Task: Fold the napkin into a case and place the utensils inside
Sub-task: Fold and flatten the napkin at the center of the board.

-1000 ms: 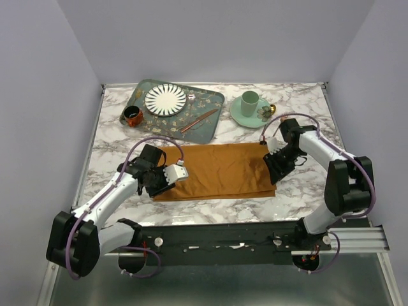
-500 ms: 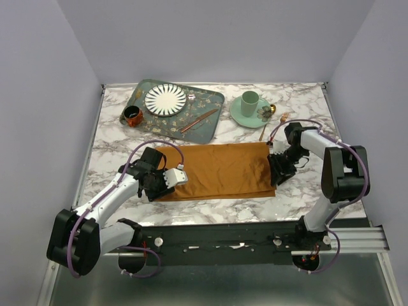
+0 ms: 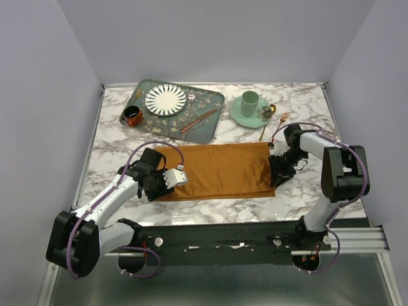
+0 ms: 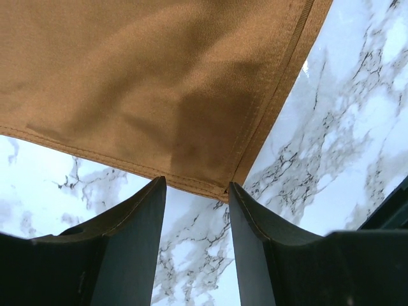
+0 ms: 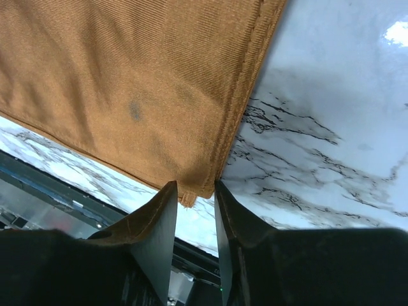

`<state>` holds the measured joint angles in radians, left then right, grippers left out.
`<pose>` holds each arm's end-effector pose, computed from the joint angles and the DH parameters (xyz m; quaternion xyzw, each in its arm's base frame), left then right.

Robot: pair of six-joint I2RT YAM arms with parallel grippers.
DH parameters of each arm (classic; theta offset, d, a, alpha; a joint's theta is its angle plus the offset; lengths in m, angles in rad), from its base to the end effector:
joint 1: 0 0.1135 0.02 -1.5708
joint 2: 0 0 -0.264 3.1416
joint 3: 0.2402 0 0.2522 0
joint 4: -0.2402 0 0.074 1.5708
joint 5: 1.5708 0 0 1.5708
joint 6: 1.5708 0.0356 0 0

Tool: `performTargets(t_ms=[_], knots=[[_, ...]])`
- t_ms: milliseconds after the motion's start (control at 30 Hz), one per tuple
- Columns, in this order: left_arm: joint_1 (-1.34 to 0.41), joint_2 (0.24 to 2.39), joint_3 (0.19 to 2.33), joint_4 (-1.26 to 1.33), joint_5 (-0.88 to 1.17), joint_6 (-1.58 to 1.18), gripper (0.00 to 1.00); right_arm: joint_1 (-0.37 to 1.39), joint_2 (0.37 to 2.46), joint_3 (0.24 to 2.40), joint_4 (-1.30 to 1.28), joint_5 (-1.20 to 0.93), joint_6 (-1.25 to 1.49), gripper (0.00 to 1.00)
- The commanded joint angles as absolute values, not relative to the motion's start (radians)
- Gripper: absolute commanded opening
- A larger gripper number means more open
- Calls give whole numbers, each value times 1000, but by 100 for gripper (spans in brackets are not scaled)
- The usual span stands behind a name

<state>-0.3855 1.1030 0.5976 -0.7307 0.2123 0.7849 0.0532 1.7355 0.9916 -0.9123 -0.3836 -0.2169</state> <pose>0.1640 -0.0747 0.1803 0.5563 0.8076 -0.0695 0.1831 0.2739 0.0279 0.1456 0.1240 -0.9729 -0.1932 0.0262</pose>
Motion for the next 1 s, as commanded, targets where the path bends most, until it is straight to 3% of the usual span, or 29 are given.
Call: performTargets(t_ms=[0,300,800,900,967], knots=[[-382,1078,591,-703,186,804,55,52,1730,966,-870,-307,-190,36],[-382,1058,577,-706,175,813,54,54,1667,969,-870,-259,-166,35],[-382,1049,558,-701,172,842,54,140,1747,965,-862,-249,-160,34],[-382,1052,554,-701,181,842,53,141,1747,965,-862,-247,-160,20],[-382,1042,548,-706,186,847,52,141,1738,966,-867,-245,-160,3]])
